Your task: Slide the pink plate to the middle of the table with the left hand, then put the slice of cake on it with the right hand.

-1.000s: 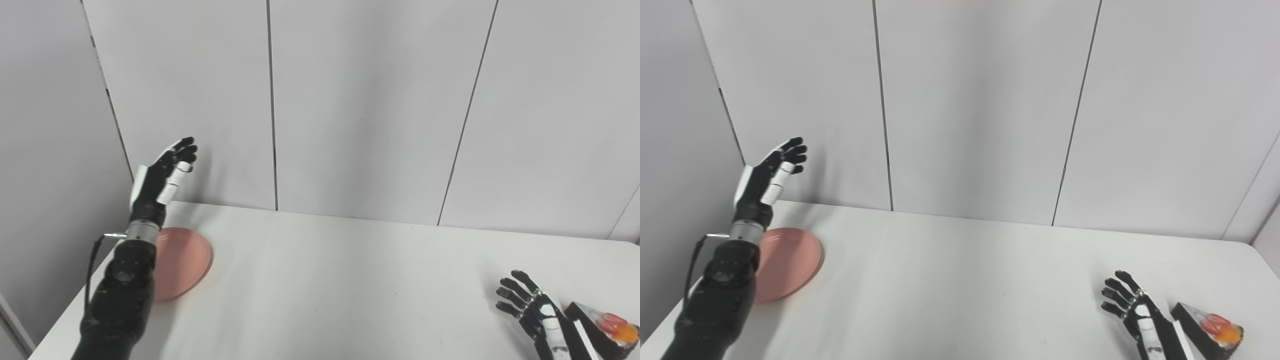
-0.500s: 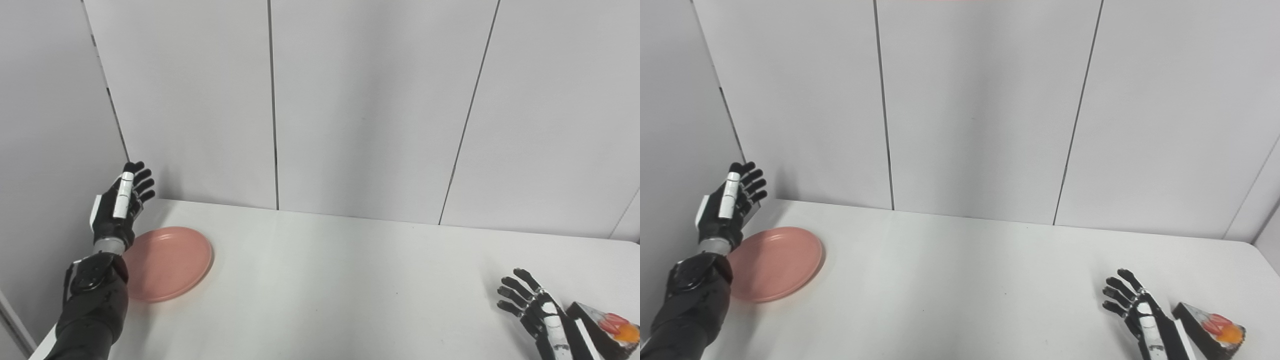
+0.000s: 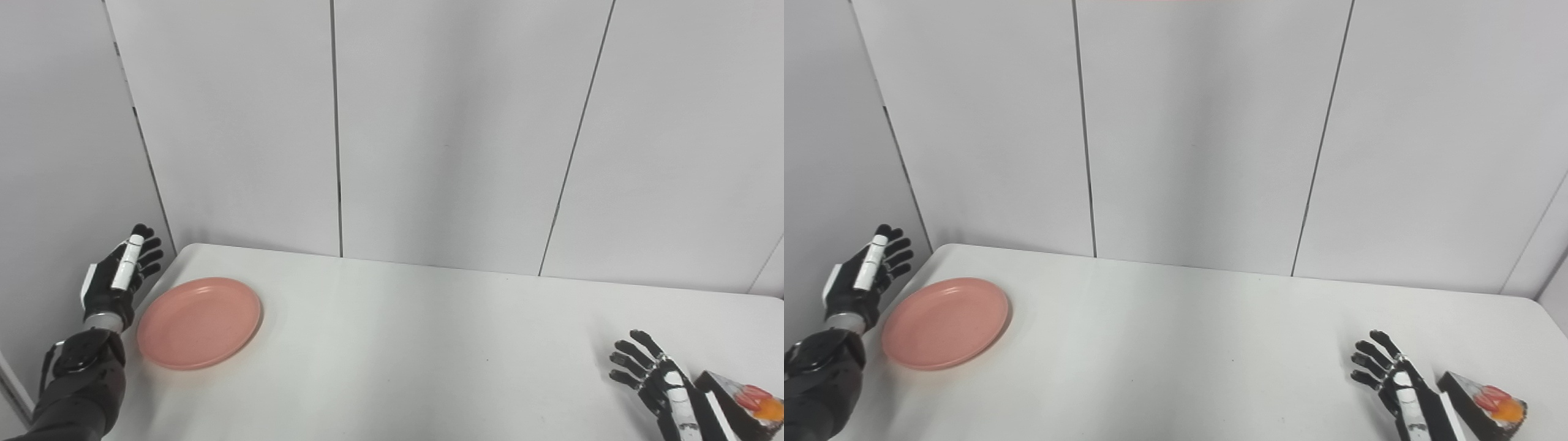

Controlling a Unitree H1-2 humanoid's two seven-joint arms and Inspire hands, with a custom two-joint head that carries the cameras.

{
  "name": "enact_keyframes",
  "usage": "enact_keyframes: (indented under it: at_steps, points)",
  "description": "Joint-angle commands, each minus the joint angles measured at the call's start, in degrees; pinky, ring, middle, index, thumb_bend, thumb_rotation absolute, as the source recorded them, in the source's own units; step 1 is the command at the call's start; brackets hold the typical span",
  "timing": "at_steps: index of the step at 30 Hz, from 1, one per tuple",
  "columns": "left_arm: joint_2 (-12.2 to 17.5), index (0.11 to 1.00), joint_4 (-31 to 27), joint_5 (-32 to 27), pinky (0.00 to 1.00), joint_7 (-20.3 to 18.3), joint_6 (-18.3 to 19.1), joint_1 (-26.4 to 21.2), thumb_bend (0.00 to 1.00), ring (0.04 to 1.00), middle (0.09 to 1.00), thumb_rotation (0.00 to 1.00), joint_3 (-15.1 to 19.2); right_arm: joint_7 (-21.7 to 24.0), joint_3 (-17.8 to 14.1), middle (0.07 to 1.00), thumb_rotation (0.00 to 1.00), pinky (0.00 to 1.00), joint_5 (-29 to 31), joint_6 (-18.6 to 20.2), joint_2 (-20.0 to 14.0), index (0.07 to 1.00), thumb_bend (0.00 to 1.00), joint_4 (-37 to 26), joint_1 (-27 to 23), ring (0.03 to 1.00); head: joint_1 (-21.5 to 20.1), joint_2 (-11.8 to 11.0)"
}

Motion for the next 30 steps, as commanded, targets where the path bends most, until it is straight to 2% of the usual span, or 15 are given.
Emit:
enact_keyframes:
  at_steps: [1, 4, 7, 10, 13, 21, 30]
  points:
    - [1.74, 0.739, -0.49, -0.03, 0.75, 0.47, -2.62, -0.98, 0.89, 0.774, 0.774, 0.74, 0.25, 0.02, 0.99, 0.805, 0.89, 0.75, 0.72, -0.57, 3.55, 0.856, 0.9, 6.4, 7.49, 0.793, 0.14, 0.15]
    - [1.72, 0.733, -0.65, 0.01, 0.77, 0.69, -2.61, -0.58, 0.87, 0.773, 0.764, 0.74, 0.36, 0.02, 0.96, 0.797, 0.89, 0.74, 0.8, -0.5, 3.57, 0.849, 0.89, 6.26, 7.53, 0.787, 0.16, 0.22]
    - [1.84, 0.724, -0.89, 0.28, 0.74, 0.94, -2.62, -0.35, 0.87, 0.765, 0.758, 0.74, 0.14, -0.05, 1.08, 0.798, 0.89, 0.74, 0.56, -0.4, 3.53, 0.848, 0.89, 6.24, 7.48, 0.788, 0.2, 0.21]
    - [2.12, 0.737, -0.92, 0.63, 0.75, 0.91, -2.62, -0.15, 0.86, 0.786, 0.781, 0.75, -0.2, -0.13, 1.2, 0.797, 0.89, 0.74, 0.28, -0.46, 3.48, 0.845, 0.9, 6.32, 7.44, 0.788, 0.18, 0.24]
    - [2.38, 0.743, -0.17, 1.06, 0.76, 1.28, -2.62, 0.13, 0.89, 0.798, 0.783, 0.76, -0.62, -0.06, 1.26, 0.802, 0.9, 0.74, 0.24, -0.46, 3.46, 0.853, 0.9, 6.32, 7.44, 0.79, 0.15, 0.27]
    - [1.36, 0.741, 0.65, 1.68, 0.74, 2.58, -2.57, 1.37, 0.84, 0.78, 0.78, 0.75, -1.16, 0.03, 1.27, 0.802, 0.89, 0.74, 0.43, -0.1, 3.4, 0.851, 0.91, 5.6, 7.75, 0.791, -0.06, 0.79]
    - [-1.03, 0.744, -0.27, 1.28, 0.74, 0.02, -2.57, 1.87, 0.83, 0.772, 0.781, 0.75, -1.45, -0.21, 1.42, 0.799, 0.89, 0.73, 0.21, 0.26, 3.55, 0.856, 0.9, 5.01, 7.88, 0.785, -0.39, 0.99]
